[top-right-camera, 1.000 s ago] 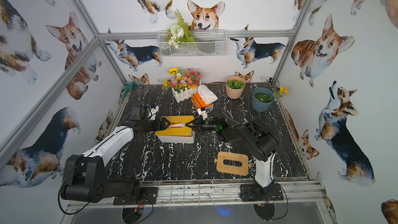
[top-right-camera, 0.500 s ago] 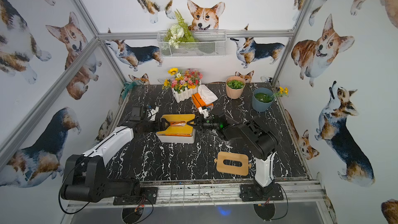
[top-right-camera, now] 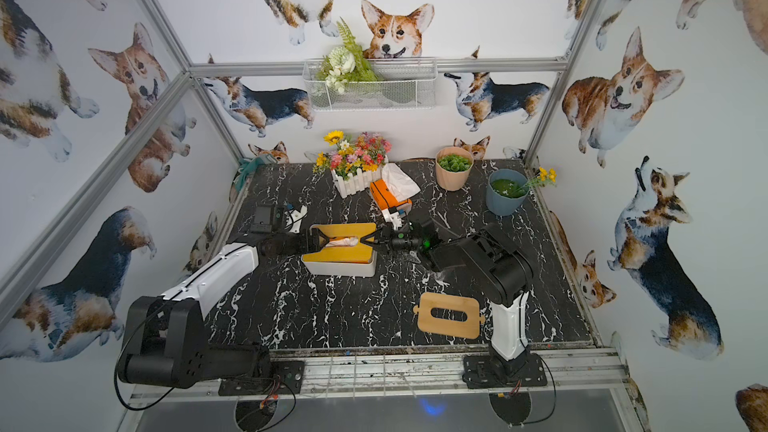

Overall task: Put the tissue paper into the tissue box
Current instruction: Close the box lid on the tissue box.

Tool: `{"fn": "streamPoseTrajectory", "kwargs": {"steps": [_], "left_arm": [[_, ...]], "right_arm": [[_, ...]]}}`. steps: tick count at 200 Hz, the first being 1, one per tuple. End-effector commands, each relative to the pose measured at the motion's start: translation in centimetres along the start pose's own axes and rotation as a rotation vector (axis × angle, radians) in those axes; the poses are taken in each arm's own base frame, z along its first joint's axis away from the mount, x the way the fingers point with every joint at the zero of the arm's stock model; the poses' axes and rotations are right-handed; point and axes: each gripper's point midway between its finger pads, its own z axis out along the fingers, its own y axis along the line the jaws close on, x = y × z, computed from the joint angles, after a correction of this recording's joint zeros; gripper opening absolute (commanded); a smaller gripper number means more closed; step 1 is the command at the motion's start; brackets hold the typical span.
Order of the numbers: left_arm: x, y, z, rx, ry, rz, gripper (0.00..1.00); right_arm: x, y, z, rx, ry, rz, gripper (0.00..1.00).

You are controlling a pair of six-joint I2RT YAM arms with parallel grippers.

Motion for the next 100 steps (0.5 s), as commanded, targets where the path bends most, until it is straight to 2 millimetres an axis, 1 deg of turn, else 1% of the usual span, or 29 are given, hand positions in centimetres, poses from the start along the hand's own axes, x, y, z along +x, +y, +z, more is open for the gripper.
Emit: {"fn": "streamPoseTrajectory", "kwargs": {"steps": [1,16,100], "left_arm": [[0.03,-0.14,0.16,0.015,0.003,-0.001,0.84],[0.06,-0.14,0.22,0.016,0.006,-0.003,0.83],[0.25,0.00,0.18,0.011,0.010,-0.007,0.83]], "right_arm": [[0.18,0.89,0.24,-0.034,0.015,-0.034,0.00],[0.19,0.82,0.33,-0.035,0.016,-0.032,0.00],[0.48,1.06,0.24,-0.071,0.018,-0.026,0.00]]}}
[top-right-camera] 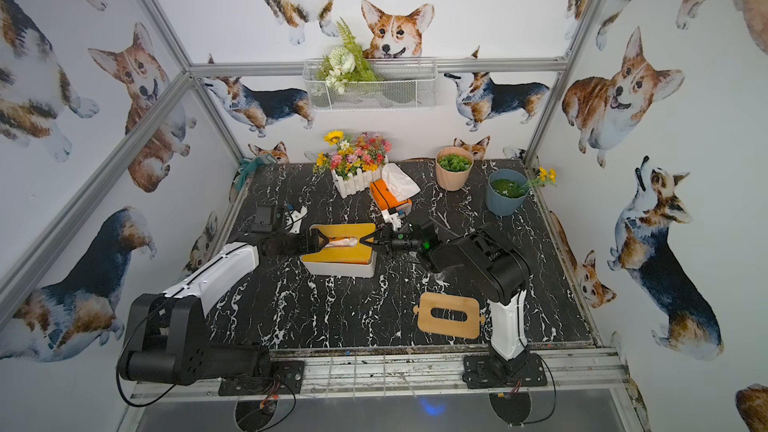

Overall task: Put the tissue paper into the tissue box
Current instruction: Close the box lid on the tissue box.

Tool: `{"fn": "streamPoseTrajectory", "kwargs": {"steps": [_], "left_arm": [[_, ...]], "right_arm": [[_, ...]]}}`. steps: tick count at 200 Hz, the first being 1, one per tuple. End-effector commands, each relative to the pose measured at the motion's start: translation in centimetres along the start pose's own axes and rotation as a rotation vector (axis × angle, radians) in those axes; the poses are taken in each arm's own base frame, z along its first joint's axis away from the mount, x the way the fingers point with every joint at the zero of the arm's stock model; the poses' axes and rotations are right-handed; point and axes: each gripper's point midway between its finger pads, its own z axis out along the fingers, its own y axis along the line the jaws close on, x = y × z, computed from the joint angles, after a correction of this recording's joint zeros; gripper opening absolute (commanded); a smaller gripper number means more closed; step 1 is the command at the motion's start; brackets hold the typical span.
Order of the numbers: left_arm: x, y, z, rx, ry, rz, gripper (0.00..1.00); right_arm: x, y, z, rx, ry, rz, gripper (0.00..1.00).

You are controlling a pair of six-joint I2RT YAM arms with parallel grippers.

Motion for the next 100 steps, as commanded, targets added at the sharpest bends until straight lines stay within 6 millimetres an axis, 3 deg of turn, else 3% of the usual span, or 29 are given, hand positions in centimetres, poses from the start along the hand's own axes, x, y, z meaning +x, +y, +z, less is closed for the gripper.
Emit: {"fn": "streamPoseTrajectory", "kwargs": {"steps": [1,100], "left_arm": [[0.11,-0.21,-0.02,0.014,0.002,0.000,0.83],[0.30,-0.13,0.17,0.015,0.012,-0.002,0.82]], "right_arm": [[0.40,1.14,0.09,-0.050,0.017,-0.034,0.00],[0.63,0.51,0.56,-0.051,0.027,-0.021,0.00]]}}
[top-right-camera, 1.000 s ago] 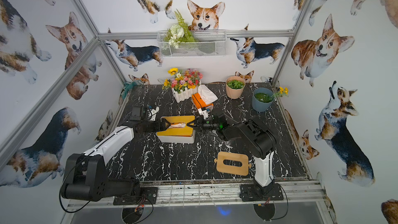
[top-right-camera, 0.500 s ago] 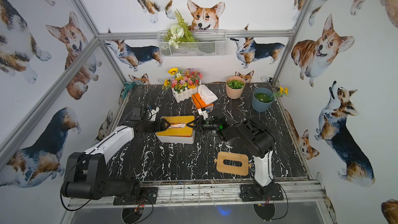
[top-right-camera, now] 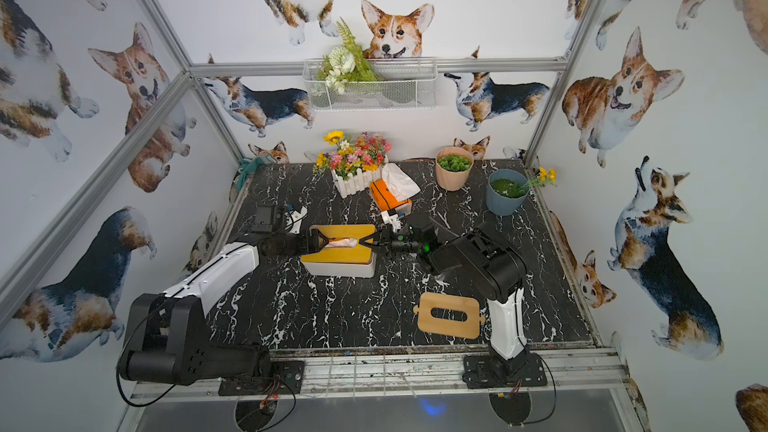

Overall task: Put the tissue paper into the tissue box
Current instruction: Close the box lid on the tissue box.

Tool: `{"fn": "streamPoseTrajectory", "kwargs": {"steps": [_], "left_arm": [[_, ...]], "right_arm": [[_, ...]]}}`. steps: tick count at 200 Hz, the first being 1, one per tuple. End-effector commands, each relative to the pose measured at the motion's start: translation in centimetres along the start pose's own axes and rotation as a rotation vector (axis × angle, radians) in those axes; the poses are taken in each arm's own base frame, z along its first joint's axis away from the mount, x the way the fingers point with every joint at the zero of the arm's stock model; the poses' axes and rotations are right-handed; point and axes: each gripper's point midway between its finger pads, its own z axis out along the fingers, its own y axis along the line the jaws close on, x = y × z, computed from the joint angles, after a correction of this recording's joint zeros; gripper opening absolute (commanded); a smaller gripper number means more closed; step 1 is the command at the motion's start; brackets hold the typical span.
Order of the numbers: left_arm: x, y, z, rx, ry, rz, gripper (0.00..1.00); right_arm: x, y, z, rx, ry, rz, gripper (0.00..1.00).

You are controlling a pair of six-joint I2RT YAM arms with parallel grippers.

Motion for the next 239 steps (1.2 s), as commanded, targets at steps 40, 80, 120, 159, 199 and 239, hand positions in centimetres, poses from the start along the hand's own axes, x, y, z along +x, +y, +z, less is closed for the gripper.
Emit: {"fn": "streamPoseTrajectory", "kwargs": {"steps": [40,80,120,159,199,239], "left_arm": [[0.5,-0.1,0.4,0.019,0.019,-0.004,0.77],[0.7,-0.1,0.7,0.026,0.034,-0.008,0.66],[0.9,0.1,0.8,0.018,0.044,-0.007,0.57],[1.0,0.5,0.7,-0.007,0.050,-0.003,0.50],[1.1,0.8,0.6,-0.027,0.053,0.001,0.47],[1.1,1.1,0.4,-0.049,0.056,0.009,0.47]], "right_arm": [[0.3,0.2,0.4,-0.007,0.020,-0.024,0.00],[0.4,-0.1,0.7,-0.002,0.027,-0.016,0.00],[0.6,-0.7,0.7,0.012,0.030,-0.012,0.00],[0.8,-1.3,0.6,0.030,0.038,-0.015,0.00],[0.8,-1.6,0.6,0.042,0.044,-0.017,0.13],[0.4,-1.5,0.0,0.061,0.034,-0.032,0.24]]}}
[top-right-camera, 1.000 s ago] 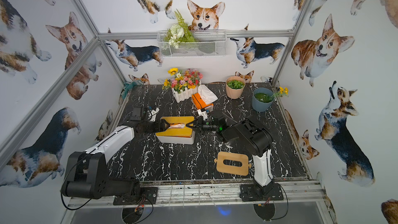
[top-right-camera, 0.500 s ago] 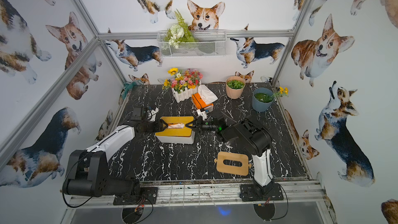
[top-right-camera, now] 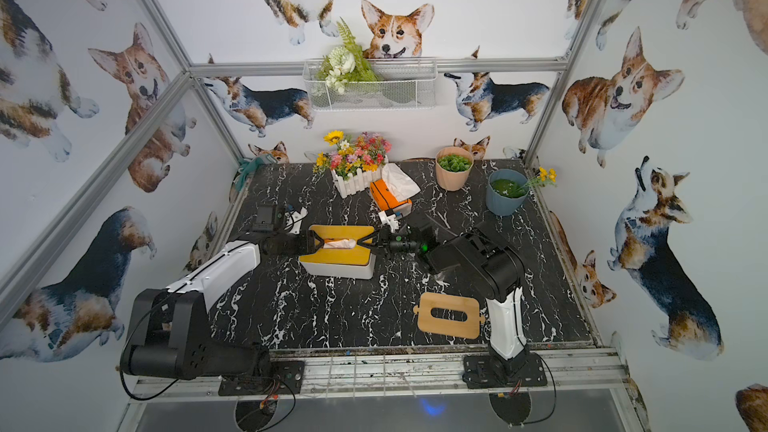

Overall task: Put the tissue paper into the tissue box
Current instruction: Close the box lid on the tissue box.

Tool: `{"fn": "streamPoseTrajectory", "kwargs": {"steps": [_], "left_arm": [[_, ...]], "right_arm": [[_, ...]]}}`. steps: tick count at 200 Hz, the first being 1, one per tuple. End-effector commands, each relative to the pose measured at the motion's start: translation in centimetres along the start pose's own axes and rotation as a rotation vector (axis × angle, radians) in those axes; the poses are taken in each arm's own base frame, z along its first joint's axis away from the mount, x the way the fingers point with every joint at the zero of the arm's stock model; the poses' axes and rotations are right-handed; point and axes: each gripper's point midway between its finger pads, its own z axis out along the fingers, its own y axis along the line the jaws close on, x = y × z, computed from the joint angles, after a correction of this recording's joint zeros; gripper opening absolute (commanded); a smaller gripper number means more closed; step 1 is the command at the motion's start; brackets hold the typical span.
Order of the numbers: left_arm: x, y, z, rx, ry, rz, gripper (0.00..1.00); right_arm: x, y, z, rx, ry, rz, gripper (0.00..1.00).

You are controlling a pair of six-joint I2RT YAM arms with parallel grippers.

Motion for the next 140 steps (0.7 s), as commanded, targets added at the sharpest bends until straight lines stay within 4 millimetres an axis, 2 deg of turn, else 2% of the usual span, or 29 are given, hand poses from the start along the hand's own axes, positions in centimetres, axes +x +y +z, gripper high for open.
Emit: {"fn": "streamPoseTrajectory", "kwargs": {"steps": [1,75,140], "left_arm": [[0.9,0.0,-0.1,0.000,0.040,-0.007,0.47],[0.9,0.2,-0.2,-0.015,0.042,-0.003,0.46],[0.7,0.0,-0.5,-0.007,0.036,0.000,0.46]], "right_arm": [[0.0,-1.1,-0.4,0.046,0.003,0.002,0.24],[-0.8,-0.5,-2.7,0.076,-0.031,-0.027,0.36],[-0.5,0.6,-3.7,0.094,-0.032,-0.062,0.46]]}}
